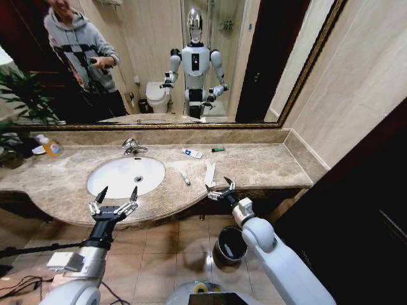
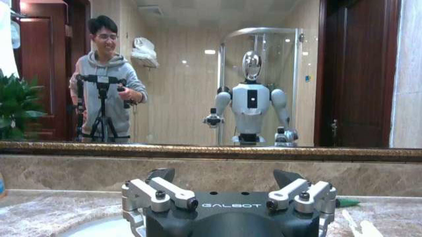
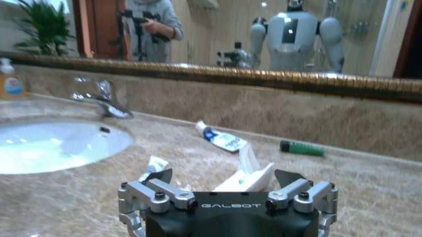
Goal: Pick up the trash from the sink and place it in the trash bin.
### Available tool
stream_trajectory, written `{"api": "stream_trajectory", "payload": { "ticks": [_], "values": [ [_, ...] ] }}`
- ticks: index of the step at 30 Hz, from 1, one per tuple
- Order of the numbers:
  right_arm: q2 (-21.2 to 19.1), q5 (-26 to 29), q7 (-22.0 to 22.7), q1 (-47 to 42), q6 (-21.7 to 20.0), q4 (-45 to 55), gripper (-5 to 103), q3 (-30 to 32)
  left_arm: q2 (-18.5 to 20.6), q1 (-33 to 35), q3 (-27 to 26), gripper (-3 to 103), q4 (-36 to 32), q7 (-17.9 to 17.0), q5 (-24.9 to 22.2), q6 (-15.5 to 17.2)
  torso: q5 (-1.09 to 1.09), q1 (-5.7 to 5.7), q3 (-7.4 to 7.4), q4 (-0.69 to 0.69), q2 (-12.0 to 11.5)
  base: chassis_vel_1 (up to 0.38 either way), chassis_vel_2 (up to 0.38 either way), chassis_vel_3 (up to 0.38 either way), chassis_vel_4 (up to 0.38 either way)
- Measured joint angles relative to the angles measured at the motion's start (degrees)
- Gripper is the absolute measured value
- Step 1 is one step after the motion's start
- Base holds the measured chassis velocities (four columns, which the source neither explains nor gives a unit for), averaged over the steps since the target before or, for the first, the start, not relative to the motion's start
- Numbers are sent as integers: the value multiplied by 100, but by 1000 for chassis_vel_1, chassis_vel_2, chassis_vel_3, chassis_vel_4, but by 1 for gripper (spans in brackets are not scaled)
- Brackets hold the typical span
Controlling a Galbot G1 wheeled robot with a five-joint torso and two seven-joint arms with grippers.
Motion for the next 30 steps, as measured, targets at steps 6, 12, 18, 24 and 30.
{"api": "stream_trajectory", "payload": {
  "ticks": [6, 12, 18, 24, 30],
  "values": [
    [207, -19, 46, 240, 34, -541, 100, -89, 0, 0, 0, 100, 0, 0, 0, 0, -1, 0, 0, 0, 0, 0, 0, 0, 0],
    [342, -191, 77, 388, 168, -1117, 103, -102, 0, 0, 0, 100, 0, 0, 0, 0, 0, 0, 0, 0, 0, 0, 0, 0, 0],
    [308, -153, 41, 417, 271, -1274, 84, -1, 0, 0, 0, 100, 0, 0, 0, 0, 0, -1, -1, 0, 0, 0, 0, 0, 0],
    [251, -73, -4, 365, 313, -1226, 62, 47, 0, 0, 0, 100, 0, 0, 0, 0, 0, -1, 0, 0, 0, 0, 0, 0, 0],
    [260, -48, 1, 362, 318, -1180, 40, 54, 0, 0, 0, 100, 0, 0, 0, 0, 0, -1, 0, 0, 0, 0, 0, 0, 0]
  ]
}}
